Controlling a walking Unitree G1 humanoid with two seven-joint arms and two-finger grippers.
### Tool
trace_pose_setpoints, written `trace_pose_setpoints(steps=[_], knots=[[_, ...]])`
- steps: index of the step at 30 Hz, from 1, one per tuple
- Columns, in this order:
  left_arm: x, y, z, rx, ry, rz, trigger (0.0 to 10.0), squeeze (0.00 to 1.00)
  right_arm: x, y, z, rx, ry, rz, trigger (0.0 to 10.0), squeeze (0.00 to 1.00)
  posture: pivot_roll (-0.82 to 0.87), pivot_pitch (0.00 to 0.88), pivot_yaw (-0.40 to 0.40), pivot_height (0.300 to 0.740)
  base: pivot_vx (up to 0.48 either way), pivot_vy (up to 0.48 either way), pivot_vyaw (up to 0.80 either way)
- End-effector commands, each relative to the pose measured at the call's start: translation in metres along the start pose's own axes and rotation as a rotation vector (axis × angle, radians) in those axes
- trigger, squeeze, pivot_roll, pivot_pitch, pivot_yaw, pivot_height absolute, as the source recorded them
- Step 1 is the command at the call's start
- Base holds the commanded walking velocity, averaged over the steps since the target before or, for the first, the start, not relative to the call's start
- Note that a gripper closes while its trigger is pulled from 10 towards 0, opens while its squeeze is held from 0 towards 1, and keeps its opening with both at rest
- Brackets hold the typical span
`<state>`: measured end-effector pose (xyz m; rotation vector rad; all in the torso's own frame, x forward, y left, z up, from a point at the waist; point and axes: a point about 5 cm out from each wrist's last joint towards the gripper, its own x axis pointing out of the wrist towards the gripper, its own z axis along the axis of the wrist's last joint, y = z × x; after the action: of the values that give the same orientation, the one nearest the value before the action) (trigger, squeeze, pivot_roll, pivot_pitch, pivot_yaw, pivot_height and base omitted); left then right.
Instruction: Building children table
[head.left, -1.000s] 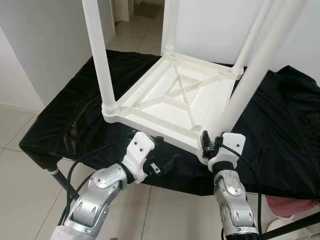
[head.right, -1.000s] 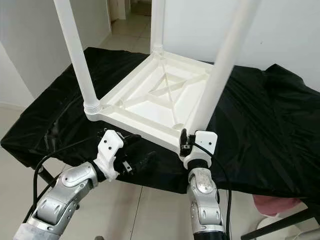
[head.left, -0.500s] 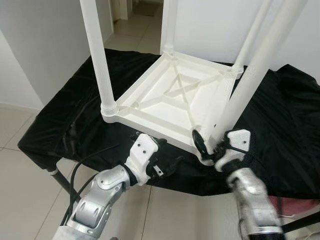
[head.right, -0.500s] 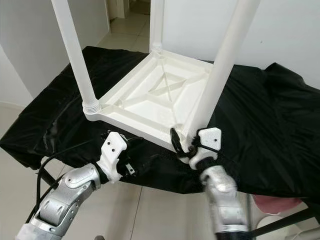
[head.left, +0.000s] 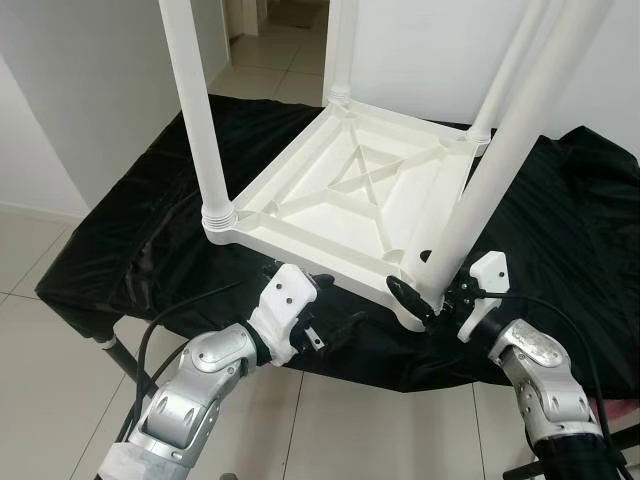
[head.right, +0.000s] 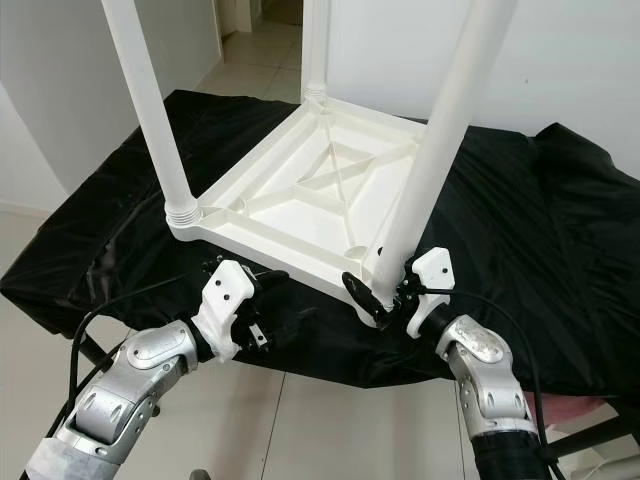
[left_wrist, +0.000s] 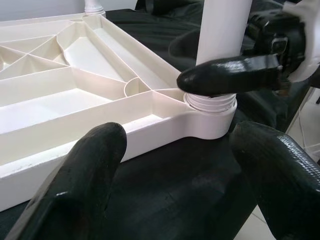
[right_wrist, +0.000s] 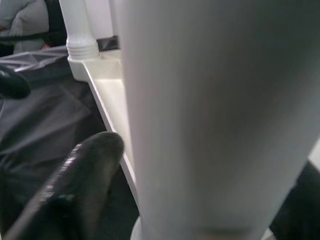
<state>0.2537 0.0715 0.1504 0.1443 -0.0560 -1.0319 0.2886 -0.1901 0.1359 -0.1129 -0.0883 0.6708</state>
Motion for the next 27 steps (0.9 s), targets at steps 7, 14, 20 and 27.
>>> trace_pose_setpoints(steps=[7, 14, 20, 27], knots=[[0.001, -0.005, -0.002, -0.008, 0.008, -0.028, 10.0, 0.0, 0.004, 0.0, -0.01, -0.001, 0.018, 0.022, 0.0, 0.0, 0.01, 0.085, -0.005, 0.74, 0.0, 0.0, 0.0], [0.002, -0.006, -0.004, -0.005, 0.015, -0.037, 10.0, 0.0, 0.005, 0.0, -0.009, 0.032, -0.004, -0.02, 10.0, 0.0, 0.0, 0.087, -0.019, 0.74, 0.0, 0.0, 0.0], [0.003, -0.007, -0.002, -0.011, 0.001, -0.026, 10.0, 0.0, 0.005, 0.006, -0.007, 0.048, -0.034, -0.096, 10.0, 0.0, 0.01, 0.086, -0.035, 0.74, 0.0, 0.0, 0.0], [0.001, -0.005, -0.006, -0.021, 0.009, -0.006, 10.0, 0.0, 0.009, 0.017, -0.012, 0.054, -0.001, -0.217, 10.0, 0.0, 0.0, 0.078, -0.036, 0.74, 0.0, 0.0, 0.0]])
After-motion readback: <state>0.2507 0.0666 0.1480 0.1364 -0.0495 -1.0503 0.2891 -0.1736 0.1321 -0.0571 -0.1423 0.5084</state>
